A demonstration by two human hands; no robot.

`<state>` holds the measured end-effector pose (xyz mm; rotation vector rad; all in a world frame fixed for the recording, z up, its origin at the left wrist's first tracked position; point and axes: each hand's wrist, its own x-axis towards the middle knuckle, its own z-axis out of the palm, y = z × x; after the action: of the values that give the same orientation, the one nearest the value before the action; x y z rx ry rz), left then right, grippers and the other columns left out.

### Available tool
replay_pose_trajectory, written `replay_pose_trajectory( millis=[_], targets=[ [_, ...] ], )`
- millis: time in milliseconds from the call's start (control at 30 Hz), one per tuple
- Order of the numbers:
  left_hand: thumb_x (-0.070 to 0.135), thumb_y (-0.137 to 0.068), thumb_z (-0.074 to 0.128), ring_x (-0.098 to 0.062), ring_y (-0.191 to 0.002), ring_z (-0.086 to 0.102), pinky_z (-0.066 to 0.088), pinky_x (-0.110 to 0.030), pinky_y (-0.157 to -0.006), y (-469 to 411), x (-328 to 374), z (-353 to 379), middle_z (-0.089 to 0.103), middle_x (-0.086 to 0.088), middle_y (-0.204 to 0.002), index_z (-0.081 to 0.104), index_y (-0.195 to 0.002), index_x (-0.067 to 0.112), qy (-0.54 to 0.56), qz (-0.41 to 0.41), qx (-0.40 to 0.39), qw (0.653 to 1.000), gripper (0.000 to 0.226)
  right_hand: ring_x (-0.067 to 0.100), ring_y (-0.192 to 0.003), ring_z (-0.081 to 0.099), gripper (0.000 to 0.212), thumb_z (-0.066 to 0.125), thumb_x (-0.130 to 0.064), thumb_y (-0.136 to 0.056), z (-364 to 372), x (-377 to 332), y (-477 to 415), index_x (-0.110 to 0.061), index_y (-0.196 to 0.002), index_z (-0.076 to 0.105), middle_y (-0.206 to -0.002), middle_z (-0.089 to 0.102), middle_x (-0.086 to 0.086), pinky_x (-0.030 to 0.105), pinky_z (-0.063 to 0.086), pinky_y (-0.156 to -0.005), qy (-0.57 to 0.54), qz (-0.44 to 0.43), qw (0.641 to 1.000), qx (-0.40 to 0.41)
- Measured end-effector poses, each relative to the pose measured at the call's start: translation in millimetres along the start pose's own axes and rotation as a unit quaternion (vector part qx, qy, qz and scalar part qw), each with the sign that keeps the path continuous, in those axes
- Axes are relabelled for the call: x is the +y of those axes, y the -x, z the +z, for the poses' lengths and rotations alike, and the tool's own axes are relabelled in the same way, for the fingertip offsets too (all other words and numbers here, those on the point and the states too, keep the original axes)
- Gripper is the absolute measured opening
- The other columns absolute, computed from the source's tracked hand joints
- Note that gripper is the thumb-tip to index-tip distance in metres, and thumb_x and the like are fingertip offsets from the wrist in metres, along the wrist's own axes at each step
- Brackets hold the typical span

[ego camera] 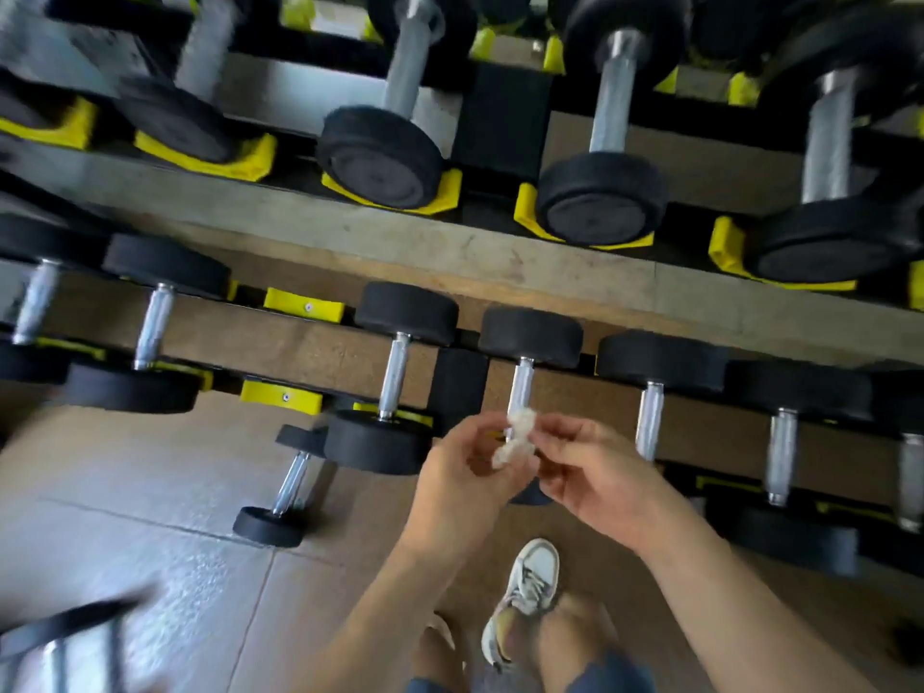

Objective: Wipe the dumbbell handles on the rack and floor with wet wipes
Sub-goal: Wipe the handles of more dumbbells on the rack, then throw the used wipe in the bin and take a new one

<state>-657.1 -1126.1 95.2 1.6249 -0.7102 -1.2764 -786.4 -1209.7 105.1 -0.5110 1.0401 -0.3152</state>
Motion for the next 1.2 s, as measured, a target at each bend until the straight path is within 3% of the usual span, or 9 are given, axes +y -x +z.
replay_pose_trajectory(
  millis=[100, 200, 333, 467, 633, 767, 967, 1100, 1200],
  targets=[
    [0.007, -0.081, 0.074, -0.007, -0.067, 0.065, 0.050, -0.022, -0.062, 55.0, 61.1, -13.1, 0.074, 0.002, -0.078, 0.074, -0.086, 0.034, 0.030, 0.004, 0.010, 0.999, 0.028, 0.014, -0.059, 0.054, 0.026, 0.055, 0.001, -0.087, 47.0, -17.0, 69.8, 0.004, -0.111, 0.063, -0.082, 0.063, 0.013, 0.019, 0.042, -0.049, -0.056, -0.009, 0.998, 0.002],
    [0.003, -0.084, 0.069, -0.006, -0.061, 0.057, 0.046, -0.020, -0.058, 106.6, 110.6, -36.8, 0.070, 0.002, -0.069, 0.077, -0.079, 0.035, 0.051, 0.018, 0.006, 0.999, 0.033, 0.011, -0.054, 0.049, 0.019, 0.054, 0.001, -0.089, 87.3, -32.7, 127.8, 0.001, -0.095, 0.073, -0.074, 0.061, 0.011, 0.017, 0.039, -0.045, -0.020, -0.020, 1.000, -0.010],
    [0.027, -0.083, 0.075, -0.005, -0.056, 0.048, 0.039, -0.023, -0.056, 159.8, 145.8, -71.2, 0.062, 0.007, -0.060, 0.075, -0.074, 0.027, 0.020, 0.055, 0.047, 0.997, 0.010, 0.010, -0.053, 0.047, 0.017, 0.065, -0.016, -0.085, 135.3, -45.2, 187.1, -0.001, -0.082, 0.072, -0.063, 0.056, 0.005, 0.017, 0.037, -0.047, 0.129, -0.072, 0.989, -0.021],
    [0.039, -0.077, 0.070, -0.010, -0.054, 0.045, 0.037, -0.022, -0.052, 208.8, 171.3, -89.8, 0.057, 0.002, -0.060, 0.073, -0.073, 0.021, 0.106, 0.070, 0.074, 0.989, 0.019, 0.010, -0.051, 0.043, 0.026, 0.069, -0.036, -0.077, 173.4, -46.3, 223.0, -0.012, -0.066, 0.068, -0.058, 0.050, 0.001, 0.020, 0.034, -0.047, 0.224, -0.114, 0.967, -0.039],
    [0.025, -0.075, 0.077, -0.014, -0.057, 0.054, 0.045, -0.022, -0.054, 260.4, 176.4, -105.6, 0.062, -0.006, -0.066, 0.075, -0.075, 0.014, 0.308, 0.083, 0.185, 0.929, 0.011, 0.009, -0.047, 0.030, 0.041, 0.061, -0.045, -0.081, 200.4, -46.0, 243.0, -0.010, -0.064, 0.050, -0.055, 0.038, 0.001, 0.021, 0.022, -0.045, 0.266, -0.084, 0.953, -0.117],
    [0.007, -0.073, 0.064, -0.014, -0.050, 0.059, 0.044, -0.017, -0.044, 299.8, 171.0, -108.1, 0.064, -0.008, -0.064, 0.075, -0.077, 0.015, 0.428, 0.082, 0.280, 0.856, 0.014, 0.009, -0.051, 0.042, 0.034, 0.064, -0.037, -0.082, 219.7, -35.7, 245.6, -0.004, -0.083, 0.057, -0.062, 0.047, 0.005, 0.017, 0.034, -0.044, 0.258, -0.043, 0.943, -0.203],
    [0.010, -0.072, 0.064, -0.016, -0.064, 0.066, 0.051, -0.018, -0.056, 351.0, 145.7, -129.0, 0.070, -0.013, -0.078, 0.074, -0.089, 0.005, 0.399, 0.080, 0.391, 0.826, 0.020, 0.014, -0.061, 0.059, 0.017, 0.066, -0.004, -0.073, 269.9, 7.4, 255.1, -0.001, -0.090, 0.069, -0.077, 0.066, 0.012, 0.018, 0.052, -0.053, 0.225, 0.028, 0.926, -0.303],
    [0.023, -0.077, 0.074, -0.017, -0.087, 0.069, 0.055, -0.026, -0.078, 388.8, 136.3, -160.0, 0.075, -0.011, -0.095, 0.076, -0.101, 0.011, 0.301, 0.094, 0.382, 0.868, 0.027, 0.025, -0.082, 0.067, 0.025, 0.065, 0.002, -0.075, 316.3, 45.5, 261.0, 0.010, -0.099, 0.064, -0.092, 0.068, 0.021, 0.025, 0.058, -0.071, 0.303, 0.020, 0.886, -0.351],
    [0.008, -0.077, 0.073, -0.009, -0.081, 0.069, 0.054, -0.019, -0.073, 415.1, 128.6, -198.3, 0.076, -0.005, -0.089, 0.075, -0.099, 0.011, 0.219, 0.119, 0.435, 0.865, 0.022, 0.026, -0.088, 0.069, 0.020, 0.066, 0.001, -0.082, 365.1, 83.1, 264.9, 0.006, -0.102, 0.065, -0.097, 0.069, 0.020, 0.027, 0.057, -0.073, 0.396, -0.022, 0.840, -0.370]
  ],
)
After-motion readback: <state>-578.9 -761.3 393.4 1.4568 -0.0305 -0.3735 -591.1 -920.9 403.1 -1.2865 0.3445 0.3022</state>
